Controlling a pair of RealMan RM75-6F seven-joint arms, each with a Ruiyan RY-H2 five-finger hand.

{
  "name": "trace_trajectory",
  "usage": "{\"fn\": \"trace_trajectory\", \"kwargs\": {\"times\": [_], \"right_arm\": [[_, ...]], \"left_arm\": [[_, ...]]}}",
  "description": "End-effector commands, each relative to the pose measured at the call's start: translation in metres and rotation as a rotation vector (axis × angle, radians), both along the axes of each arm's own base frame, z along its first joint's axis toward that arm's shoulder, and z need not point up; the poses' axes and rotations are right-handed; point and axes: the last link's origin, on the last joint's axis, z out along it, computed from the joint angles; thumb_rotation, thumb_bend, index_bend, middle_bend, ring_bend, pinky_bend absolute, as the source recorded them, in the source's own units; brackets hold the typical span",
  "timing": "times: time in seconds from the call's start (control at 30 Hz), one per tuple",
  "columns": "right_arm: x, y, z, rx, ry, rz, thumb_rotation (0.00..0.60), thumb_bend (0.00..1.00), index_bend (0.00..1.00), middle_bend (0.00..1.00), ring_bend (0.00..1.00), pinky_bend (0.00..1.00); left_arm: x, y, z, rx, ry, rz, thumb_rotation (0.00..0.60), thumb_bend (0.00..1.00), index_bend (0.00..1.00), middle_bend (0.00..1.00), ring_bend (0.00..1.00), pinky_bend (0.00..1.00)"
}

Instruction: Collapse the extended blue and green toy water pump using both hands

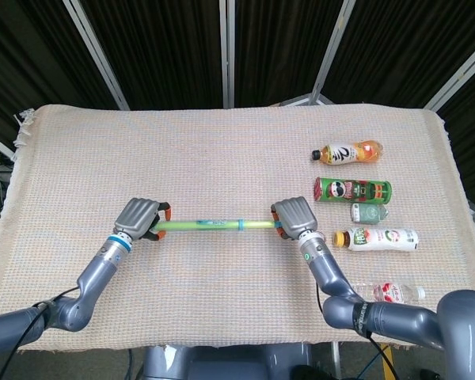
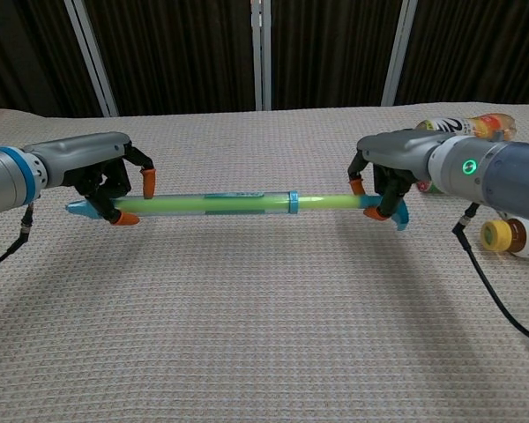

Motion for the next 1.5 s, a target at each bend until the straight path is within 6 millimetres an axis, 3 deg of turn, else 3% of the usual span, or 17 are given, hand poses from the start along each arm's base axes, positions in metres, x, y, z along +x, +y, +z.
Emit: {"fn": "trace_trajectory", "kwargs": {"times": [0.03,0.4,0.47,0.5,0.53,0.6,0.63,0.7,0.93,1.17,1.23,1.33,1.4,1.47,1.5], "right_arm": [[0.003,0.000,-0.002,0.001,-0.005,0.002,0.600,0.54,0.74,1.00,1.00,1.00],[0.011,0.000,-0.008,0.000,-0.013,0.015,0.600,0.54,0.73,1.00,1.00,1.00],[0.011,0.000,-0.008,0.000,-0.014,0.011,0.600,0.51,0.66,1.00,1.00,1.00],[0.010,0.000,-0.008,0.000,-0.016,0.008,0.600,0.47,0.60,1.00,1.00,1.00],[0.008,0.000,-0.007,0.001,-0.017,0.008,0.600,0.36,0.46,1.00,1.00,1.00],[0.004,-0.001,-0.002,-0.011,0.006,0.015,0.600,0.15,0.21,0.99,1.00,1.00],[0.002,-0.002,-0.001,-0.017,0.014,0.020,0.600,0.06,0.10,0.99,1.00,1.00],[-0.002,-0.002,0.005,-0.031,0.026,0.020,0.600,0.00,0.01,0.98,1.00,1.00],[-0.020,0.002,0.033,-0.076,0.039,0.001,0.600,0.00,0.00,0.98,1.00,1.00],[-0.041,0.019,0.077,-0.129,0.026,-0.002,0.600,0.00,0.00,0.97,1.00,1.00],[-0.049,0.026,0.093,-0.152,0.019,0.006,0.600,0.00,0.00,0.95,0.99,1.00],[-0.067,0.042,0.124,-0.208,-0.005,0.033,0.600,0.00,0.00,0.81,0.89,0.96],[-0.084,0.058,0.149,-0.272,-0.025,0.047,0.600,0.00,0.00,0.64,0.74,0.80],[-0.100,0.076,0.166,-0.308,-0.046,0.070,0.600,0.00,0.00,0.43,0.52,0.52],[-0.107,0.083,0.173,-0.321,-0.047,0.077,0.600,0.00,0.00,0.29,0.35,0.34]], "left_arm": [[0.004,0.000,-0.003,-0.004,-0.003,-0.005,0.600,0.63,0.78,0.86,0.80,1.00],[0.017,0.001,-0.012,-0.012,-0.019,-0.009,0.600,0.63,0.77,0.86,0.80,1.00],[0.018,0.001,-0.013,-0.011,-0.018,-0.008,0.600,0.63,0.73,0.86,0.80,1.00],[0.018,0.001,-0.014,-0.011,-0.019,-0.008,0.600,0.62,0.66,0.85,0.79,0.99],[0.017,0.001,-0.013,-0.009,-0.016,-0.009,0.600,0.61,0.57,0.85,0.79,0.99],[0.012,0.002,-0.011,0.000,-0.019,0.004,0.600,0.56,0.24,0.82,0.78,0.98],[0.011,0.002,-0.010,0.004,-0.021,0.010,0.600,0.53,0.14,0.81,0.78,0.97],[0.005,0.002,-0.007,0.019,-0.019,0.022,0.600,0.48,0.01,0.79,0.77,0.97],[-0.011,-0.001,0.012,0.058,-0.025,0.054,0.600,0.47,0.00,0.75,0.75,0.95],[-0.028,-0.015,0.049,0.142,-0.056,0.059,0.600,0.48,0.00,0.71,0.72,0.93],[-0.035,-0.023,0.063,0.177,-0.060,0.054,0.600,0.47,0.00,0.63,0.65,0.85],[-0.051,-0.045,0.089,0.251,-0.072,0.051,0.600,0.27,0.00,0.34,0.36,0.47],[-0.066,-0.067,0.110,0.329,-0.058,0.051,0.600,0.05,0.00,0.07,0.09,0.13],[-0.075,-0.089,0.125,0.387,-0.046,0.043,0.600,0.00,0.00,0.00,0.00,0.01],[-0.079,-0.097,0.129,0.405,-0.041,0.044,0.600,0.00,0.00,0.00,0.00,0.00]]}}
